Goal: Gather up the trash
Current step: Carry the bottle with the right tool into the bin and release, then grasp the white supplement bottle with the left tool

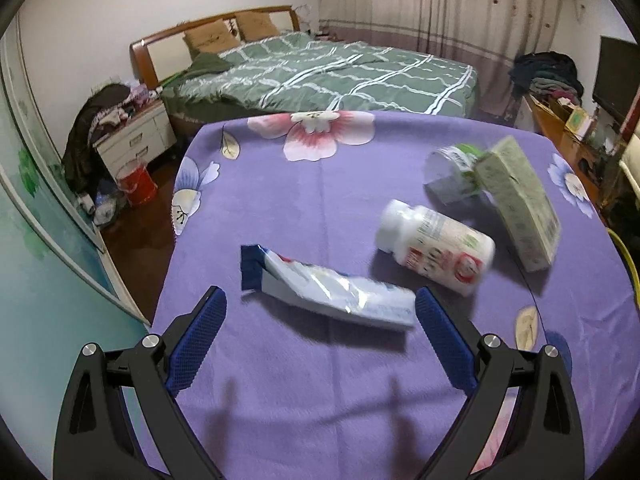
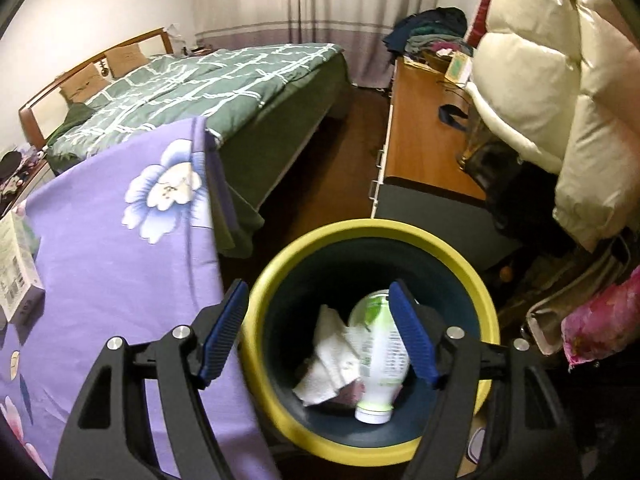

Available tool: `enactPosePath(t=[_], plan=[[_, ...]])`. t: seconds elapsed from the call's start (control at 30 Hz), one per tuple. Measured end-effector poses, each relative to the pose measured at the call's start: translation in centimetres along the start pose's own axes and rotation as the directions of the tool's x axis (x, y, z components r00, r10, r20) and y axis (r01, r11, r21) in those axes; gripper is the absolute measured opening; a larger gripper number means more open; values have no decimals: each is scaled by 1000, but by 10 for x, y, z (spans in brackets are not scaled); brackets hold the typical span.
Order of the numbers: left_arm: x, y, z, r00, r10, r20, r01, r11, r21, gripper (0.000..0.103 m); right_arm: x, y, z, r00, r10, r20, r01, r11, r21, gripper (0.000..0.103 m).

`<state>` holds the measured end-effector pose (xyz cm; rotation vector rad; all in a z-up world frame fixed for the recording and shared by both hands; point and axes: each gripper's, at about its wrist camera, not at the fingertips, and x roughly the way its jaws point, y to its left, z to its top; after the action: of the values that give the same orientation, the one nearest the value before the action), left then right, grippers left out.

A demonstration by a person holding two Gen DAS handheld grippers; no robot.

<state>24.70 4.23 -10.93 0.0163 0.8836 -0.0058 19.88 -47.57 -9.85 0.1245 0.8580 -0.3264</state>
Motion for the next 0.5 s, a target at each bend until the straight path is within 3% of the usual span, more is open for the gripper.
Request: enactPosePath(t=[0.17, 0.33, 0.5], plan=[[-5, -19, 14, 997, -69, 31, 69, 997, 20, 94, 1, 11, 0, 1000, 17, -3, -17, 1000, -14, 69], [6, -51, 26, 991, -134, -3, 134, 990, 46, 94, 6, 17, 1, 999, 39, -7, -39, 999, -26, 69], [20, -76, 39, 969, -246, -12, 244, 952, 184, 95, 3, 19, -2, 999, 50, -5, -50, 998, -44, 69]])
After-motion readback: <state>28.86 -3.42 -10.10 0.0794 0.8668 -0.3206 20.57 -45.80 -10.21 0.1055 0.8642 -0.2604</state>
